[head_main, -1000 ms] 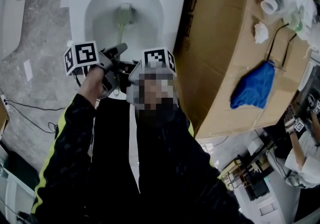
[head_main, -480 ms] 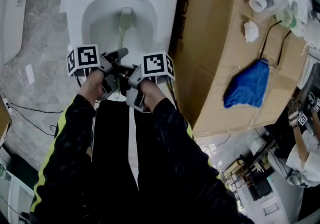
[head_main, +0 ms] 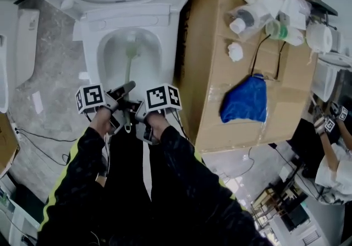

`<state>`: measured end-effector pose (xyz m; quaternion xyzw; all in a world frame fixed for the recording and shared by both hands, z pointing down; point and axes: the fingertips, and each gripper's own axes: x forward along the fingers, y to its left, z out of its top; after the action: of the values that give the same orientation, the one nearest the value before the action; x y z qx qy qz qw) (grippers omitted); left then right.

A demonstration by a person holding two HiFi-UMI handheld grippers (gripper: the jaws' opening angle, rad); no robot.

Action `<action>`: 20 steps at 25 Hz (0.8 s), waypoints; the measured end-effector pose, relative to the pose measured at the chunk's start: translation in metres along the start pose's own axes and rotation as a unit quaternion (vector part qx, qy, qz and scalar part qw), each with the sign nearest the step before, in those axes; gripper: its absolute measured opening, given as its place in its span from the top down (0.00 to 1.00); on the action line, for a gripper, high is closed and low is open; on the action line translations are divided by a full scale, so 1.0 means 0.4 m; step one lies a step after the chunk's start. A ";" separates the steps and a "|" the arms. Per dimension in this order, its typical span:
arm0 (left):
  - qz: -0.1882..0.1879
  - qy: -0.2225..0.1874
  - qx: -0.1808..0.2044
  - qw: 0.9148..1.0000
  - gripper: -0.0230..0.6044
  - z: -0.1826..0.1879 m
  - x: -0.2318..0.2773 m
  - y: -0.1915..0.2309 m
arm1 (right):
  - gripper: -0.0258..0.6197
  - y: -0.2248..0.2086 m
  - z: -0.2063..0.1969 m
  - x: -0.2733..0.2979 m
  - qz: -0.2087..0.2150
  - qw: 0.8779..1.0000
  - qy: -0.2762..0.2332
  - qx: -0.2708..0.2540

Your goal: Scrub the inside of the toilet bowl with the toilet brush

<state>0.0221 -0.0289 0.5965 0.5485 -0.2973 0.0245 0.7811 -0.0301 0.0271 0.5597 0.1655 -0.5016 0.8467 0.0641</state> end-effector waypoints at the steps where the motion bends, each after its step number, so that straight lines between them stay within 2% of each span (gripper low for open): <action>1: -0.003 -0.002 0.003 1.000 0.85 0.001 -0.009 -0.022 | 0.88 0.021 -0.005 -0.008 0.001 1.000 0.001 -0.004; 7: -0.005 0.000 0.016 1.000 0.85 -0.024 -0.061 -0.157 | 0.88 0.141 -0.048 -0.068 0.015 1.000 -0.004 -0.013; 11: -0.002 -0.006 0.009 1.000 0.85 -0.056 -0.093 -0.226 | 0.88 0.197 -0.087 -0.109 0.015 1.000 -0.001 -0.019; 20: -0.017 -0.032 0.003 0.999 0.85 -0.167 -0.200 -0.388 | 0.88 0.325 -0.236 -0.207 0.009 0.999 0.026 -0.041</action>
<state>0.0421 -0.0094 0.4116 0.5564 -0.3122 -0.0057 0.7700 -0.0084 0.0505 0.3820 0.1358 -0.5357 0.8299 0.0764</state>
